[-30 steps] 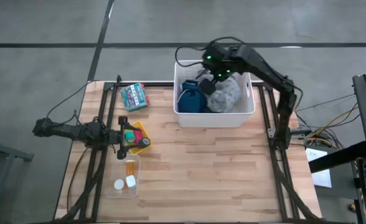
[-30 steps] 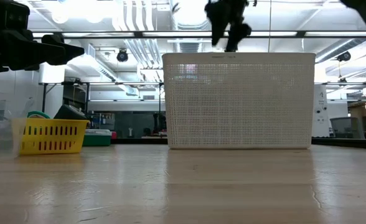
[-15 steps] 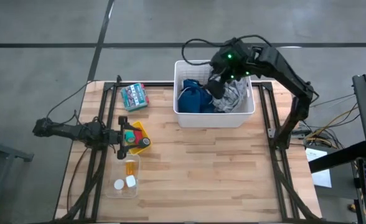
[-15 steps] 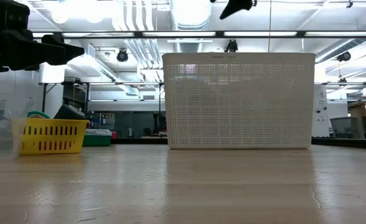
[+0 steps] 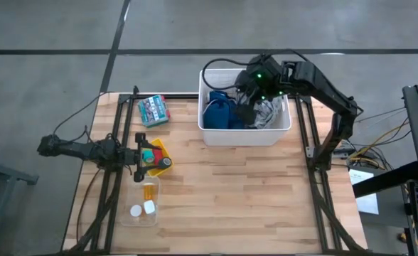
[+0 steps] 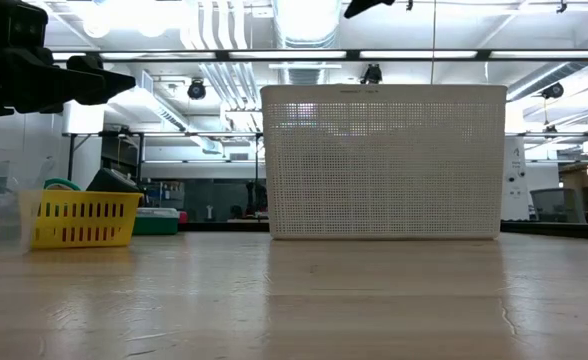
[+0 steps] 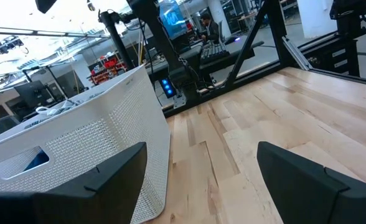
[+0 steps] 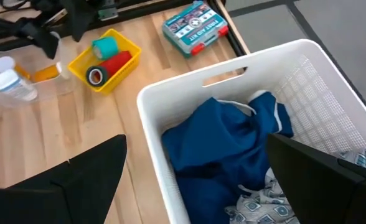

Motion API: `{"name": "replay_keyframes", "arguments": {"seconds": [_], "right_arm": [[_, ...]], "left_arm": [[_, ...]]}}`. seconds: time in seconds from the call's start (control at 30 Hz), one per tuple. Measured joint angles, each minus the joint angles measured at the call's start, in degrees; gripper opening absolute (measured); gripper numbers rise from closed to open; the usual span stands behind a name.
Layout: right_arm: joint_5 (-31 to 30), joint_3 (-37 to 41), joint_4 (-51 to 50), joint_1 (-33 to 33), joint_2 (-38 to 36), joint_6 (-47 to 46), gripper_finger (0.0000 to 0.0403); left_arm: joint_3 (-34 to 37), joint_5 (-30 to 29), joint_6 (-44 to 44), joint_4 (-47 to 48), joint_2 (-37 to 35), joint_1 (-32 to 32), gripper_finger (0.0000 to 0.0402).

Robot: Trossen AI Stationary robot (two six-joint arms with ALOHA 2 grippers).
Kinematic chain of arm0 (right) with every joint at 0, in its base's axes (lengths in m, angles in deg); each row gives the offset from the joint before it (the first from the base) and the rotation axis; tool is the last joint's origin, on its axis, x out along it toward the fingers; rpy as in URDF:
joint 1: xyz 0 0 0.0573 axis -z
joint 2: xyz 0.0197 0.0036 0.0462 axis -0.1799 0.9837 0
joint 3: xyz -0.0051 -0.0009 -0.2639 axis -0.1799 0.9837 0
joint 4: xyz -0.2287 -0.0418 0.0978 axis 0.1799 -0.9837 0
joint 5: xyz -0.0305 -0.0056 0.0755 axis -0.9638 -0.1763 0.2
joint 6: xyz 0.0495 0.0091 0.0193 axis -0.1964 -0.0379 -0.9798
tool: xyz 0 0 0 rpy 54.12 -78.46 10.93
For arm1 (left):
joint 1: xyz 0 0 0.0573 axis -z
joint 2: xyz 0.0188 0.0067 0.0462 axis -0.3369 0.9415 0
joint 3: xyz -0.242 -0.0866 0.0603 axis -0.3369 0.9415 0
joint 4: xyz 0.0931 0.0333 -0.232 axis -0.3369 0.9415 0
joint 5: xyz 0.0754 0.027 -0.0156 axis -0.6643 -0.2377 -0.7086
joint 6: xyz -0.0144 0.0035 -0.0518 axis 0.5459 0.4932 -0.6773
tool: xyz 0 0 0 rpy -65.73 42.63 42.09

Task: Pick & place medical supplies in basket/bin
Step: Return to Home Position

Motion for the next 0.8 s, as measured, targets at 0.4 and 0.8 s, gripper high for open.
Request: {"name": "replay_keyframes", "arguments": {"seconds": [0.4,0.8], "right_arm": [[-0.1,0.0,0.6,-7.0,0.0,-0.8,0.0380],[-12.3,1.0,11.6,-21.3,0.0,-0.1,0.0380]], "left_arm": [[0.0,0.0,0.0,0.0,0.0,0.0,0.0310],[0.0,0.0,0.0,0.0,0.0,0.0,0.0310]]}}
